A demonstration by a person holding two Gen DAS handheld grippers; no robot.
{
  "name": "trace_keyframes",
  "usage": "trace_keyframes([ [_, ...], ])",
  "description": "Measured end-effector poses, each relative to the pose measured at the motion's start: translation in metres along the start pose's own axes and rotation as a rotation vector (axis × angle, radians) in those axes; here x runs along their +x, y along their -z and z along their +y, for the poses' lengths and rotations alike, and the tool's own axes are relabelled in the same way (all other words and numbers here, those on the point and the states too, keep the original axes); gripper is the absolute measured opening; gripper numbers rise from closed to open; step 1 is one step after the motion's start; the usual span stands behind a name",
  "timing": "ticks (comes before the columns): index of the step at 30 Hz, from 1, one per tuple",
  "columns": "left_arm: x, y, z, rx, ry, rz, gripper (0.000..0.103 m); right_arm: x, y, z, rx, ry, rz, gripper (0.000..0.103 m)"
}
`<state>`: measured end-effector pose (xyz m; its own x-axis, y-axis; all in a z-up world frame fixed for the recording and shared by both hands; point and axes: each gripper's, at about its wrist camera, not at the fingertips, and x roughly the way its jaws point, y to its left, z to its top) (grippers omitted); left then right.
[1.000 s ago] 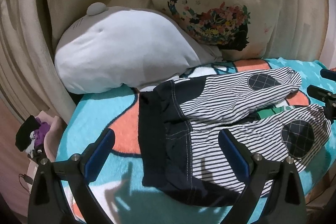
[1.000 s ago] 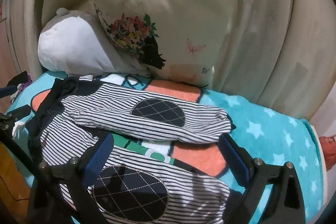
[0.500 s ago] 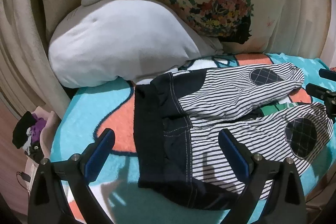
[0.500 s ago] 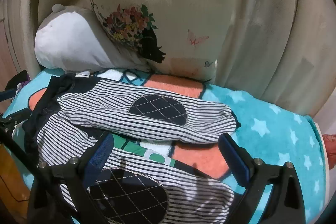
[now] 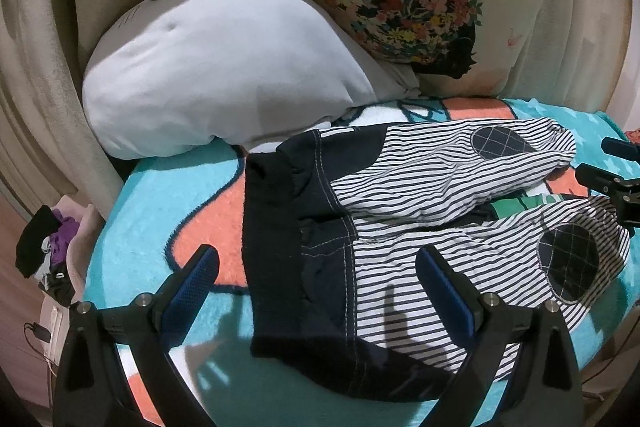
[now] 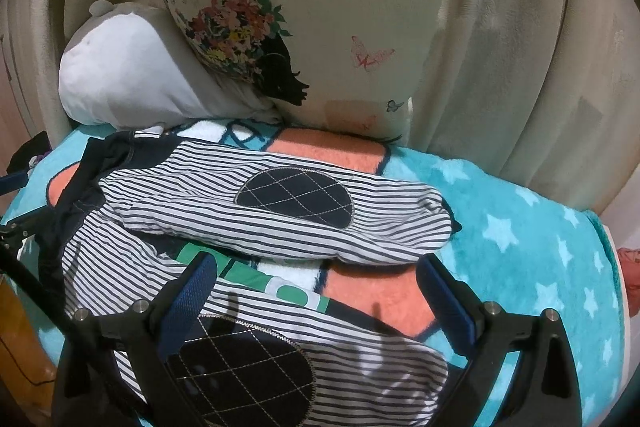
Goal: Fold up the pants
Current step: 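Move both grippers over the striped pants toward the leg cuffs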
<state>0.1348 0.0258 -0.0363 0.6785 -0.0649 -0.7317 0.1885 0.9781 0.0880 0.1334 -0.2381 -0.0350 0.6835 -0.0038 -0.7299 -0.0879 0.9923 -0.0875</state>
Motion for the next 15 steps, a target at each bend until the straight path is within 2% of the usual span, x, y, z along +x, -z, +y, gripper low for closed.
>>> trace_keyframes([
  [15,0.011,0.000,-0.001,0.008,-0.007,0.035,0.099,0.005,-0.006,-0.007,-0.004,0.007,0.009,0.102],
])
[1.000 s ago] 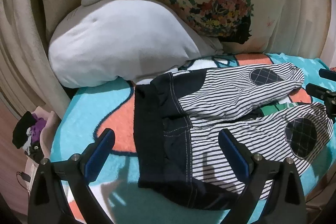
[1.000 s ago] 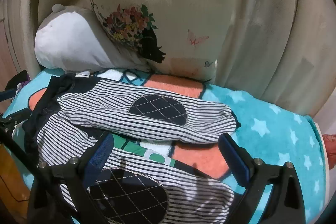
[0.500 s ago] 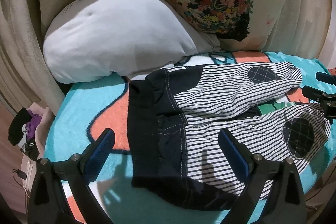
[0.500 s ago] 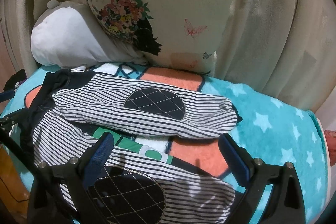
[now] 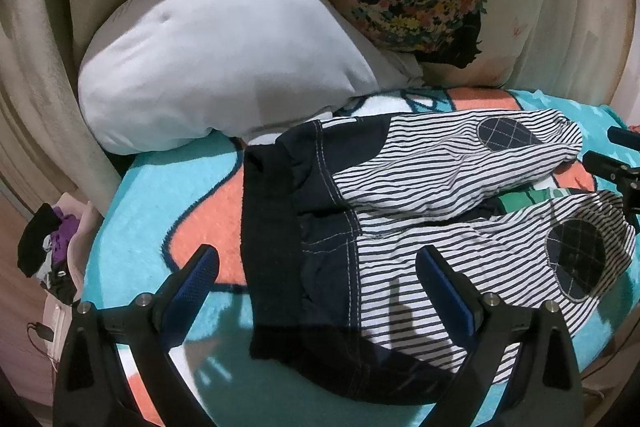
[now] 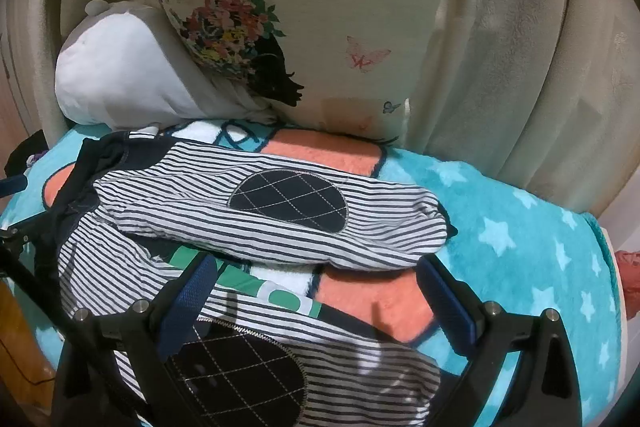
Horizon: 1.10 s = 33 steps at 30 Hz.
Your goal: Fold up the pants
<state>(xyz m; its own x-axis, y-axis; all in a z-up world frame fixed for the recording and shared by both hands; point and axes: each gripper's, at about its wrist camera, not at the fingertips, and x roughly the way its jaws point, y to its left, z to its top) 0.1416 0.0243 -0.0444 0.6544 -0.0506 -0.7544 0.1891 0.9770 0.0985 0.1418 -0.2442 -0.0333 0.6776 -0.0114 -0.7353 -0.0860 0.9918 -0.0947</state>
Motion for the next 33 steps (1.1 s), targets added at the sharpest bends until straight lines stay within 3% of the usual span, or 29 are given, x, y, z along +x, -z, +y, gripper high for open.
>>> trace_keyframes([
  [7,0.001,-0.012,0.005,0.032,0.012,-0.002,0.099,0.003,-0.007,-0.006,-0.003,0.006,0.006,0.102],
  [11,-0.003,-0.043,0.011,0.121,-0.001,-0.063,0.099,0.005,-0.023,-0.017,-0.052,0.014,0.013,0.102],
  [14,0.016,-0.065,0.012,0.173,0.016,-0.086,0.099,0.015,-0.042,-0.031,-0.071,-0.005,0.026,0.102],
  [20,0.067,-0.085,0.012,0.175,0.067,-0.026,0.094,0.055,-0.066,-0.051,-0.065,-0.025,0.092,0.102],
  [30,0.120,-0.106,-0.004,0.247,0.145,0.010,0.094,0.126,-0.071,-0.055,-0.184,0.021,0.181,0.102],
  [33,0.138,-0.109,-0.008,0.268,0.184,0.051,0.094,0.143,-0.072,-0.057,-0.173,-0.009,0.200,0.102],
])
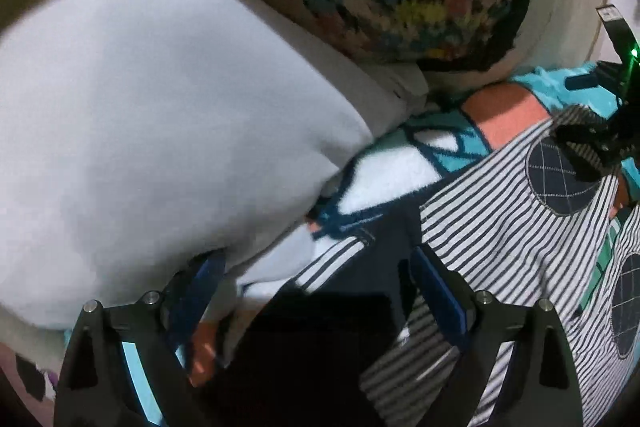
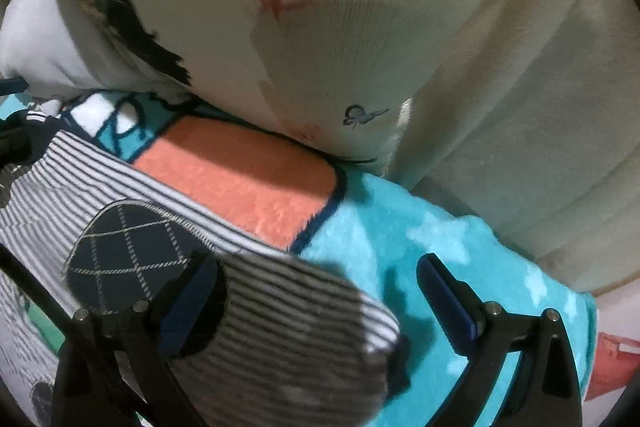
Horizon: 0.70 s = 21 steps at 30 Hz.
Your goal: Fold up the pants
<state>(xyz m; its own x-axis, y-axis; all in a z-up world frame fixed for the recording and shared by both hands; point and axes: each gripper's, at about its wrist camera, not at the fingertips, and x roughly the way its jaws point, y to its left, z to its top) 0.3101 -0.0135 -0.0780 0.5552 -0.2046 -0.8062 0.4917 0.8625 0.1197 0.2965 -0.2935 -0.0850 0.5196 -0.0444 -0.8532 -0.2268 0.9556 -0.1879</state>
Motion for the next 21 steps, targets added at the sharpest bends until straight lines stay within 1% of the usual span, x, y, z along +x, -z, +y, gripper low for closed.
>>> trace_keyframes([
  [2,0.015,0.000,-0.001,0.012,0.041,0.046,0.094,0.008,-0.001,0.000,0.003,-0.022,0.013,0.102],
  [3,0.021,0.001,-0.002,0.019,0.045,0.065,0.094,0.013,-0.001,0.000,0.006,-0.040,0.022,0.102],
  [5,0.022,0.000,0.000,0.013,0.061,0.061,0.093,0.016,0.000,-0.003,0.031,-0.079,0.017,0.100],
  [6,0.021,-0.001,0.002,0.008,0.072,0.066,0.083,0.017,0.000,-0.005,0.040,-0.096,0.018,0.097],
  [7,0.021,-0.001,0.004,0.004,0.065,0.065,0.074,0.016,0.001,-0.006,0.050,-0.128,0.016,0.093],
  [8,0.020,0.000,0.007,0.001,0.054,0.058,0.057,0.013,0.002,-0.006,0.056,-0.169,0.010,0.077],
  [9,0.017,0.000,0.010,-0.002,0.054,0.049,0.037,0.008,0.004,-0.004,0.058,-0.197,0.003,0.053],
  [10,0.014,0.001,0.014,-0.006,0.059,0.040,0.021,0.005,0.004,-0.002,0.056,-0.211,0.003,0.038],
  [11,0.011,0.002,0.017,-0.015,0.055,0.038,0.005,0.003,0.004,0.000,0.054,-0.240,0.008,0.016],
  [12,0.008,0.002,0.023,-0.044,0.092,0.037,0.005,-0.001,0.004,0.004,0.055,-0.263,0.009,0.009],
  [13,0.004,0.003,0.025,-0.062,0.098,0.024,0.005,-0.003,0.004,0.006,0.055,-0.266,0.008,0.009],
  [16,-0.009,0.007,0.026,-0.079,0.074,-0.006,0.005,-0.014,0.005,0.009,0.065,-0.251,-0.008,0.007],
  [18,-0.025,0.011,0.023,-0.082,0.055,-0.035,0.005,-0.028,0.004,0.009,0.085,-0.235,-0.039,0.007],
  [21,-0.062,0.020,0.017,-0.095,0.037,-0.110,0.004,-0.055,0.008,0.006,0.099,-0.222,-0.095,0.007],
])
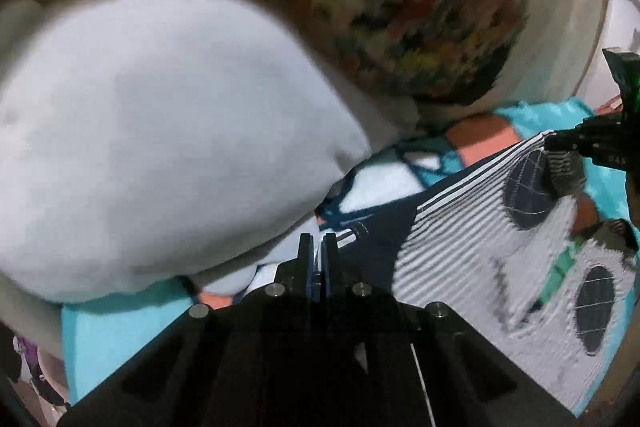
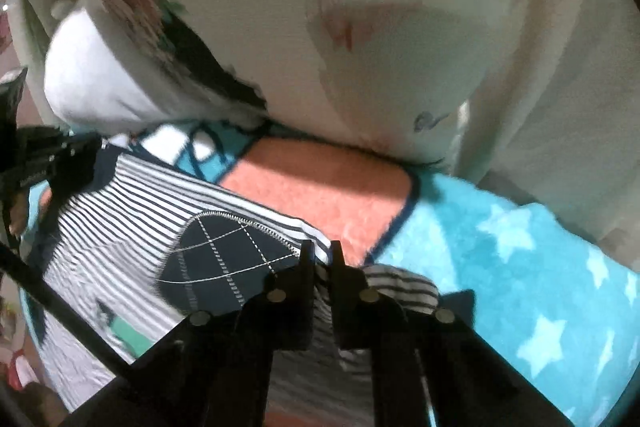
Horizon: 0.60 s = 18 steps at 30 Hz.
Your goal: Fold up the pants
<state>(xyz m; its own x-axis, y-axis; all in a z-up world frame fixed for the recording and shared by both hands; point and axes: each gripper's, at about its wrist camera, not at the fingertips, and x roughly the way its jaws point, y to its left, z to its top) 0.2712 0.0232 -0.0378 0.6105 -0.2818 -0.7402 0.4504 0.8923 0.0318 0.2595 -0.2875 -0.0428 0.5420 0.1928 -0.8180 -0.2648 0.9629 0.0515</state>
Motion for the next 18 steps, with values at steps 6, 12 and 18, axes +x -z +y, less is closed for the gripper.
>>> trace_keyframes([
  [6,-0.093,0.037,-0.019,-0.005,-0.047,-0.170,0.005,-0.072,0.031,0.022,0.014,-0.012,-0.056,0.007],
  [12,-0.135,0.110,-0.054,0.007,-0.139,-0.223,0.008,-0.114,0.099,0.069,0.028,-0.053,-0.096,0.007],
  [18,-0.115,0.173,-0.052,-0.128,-0.130,-0.087,0.010,-0.110,0.176,0.082,0.108,-0.049,-0.054,0.020],
])
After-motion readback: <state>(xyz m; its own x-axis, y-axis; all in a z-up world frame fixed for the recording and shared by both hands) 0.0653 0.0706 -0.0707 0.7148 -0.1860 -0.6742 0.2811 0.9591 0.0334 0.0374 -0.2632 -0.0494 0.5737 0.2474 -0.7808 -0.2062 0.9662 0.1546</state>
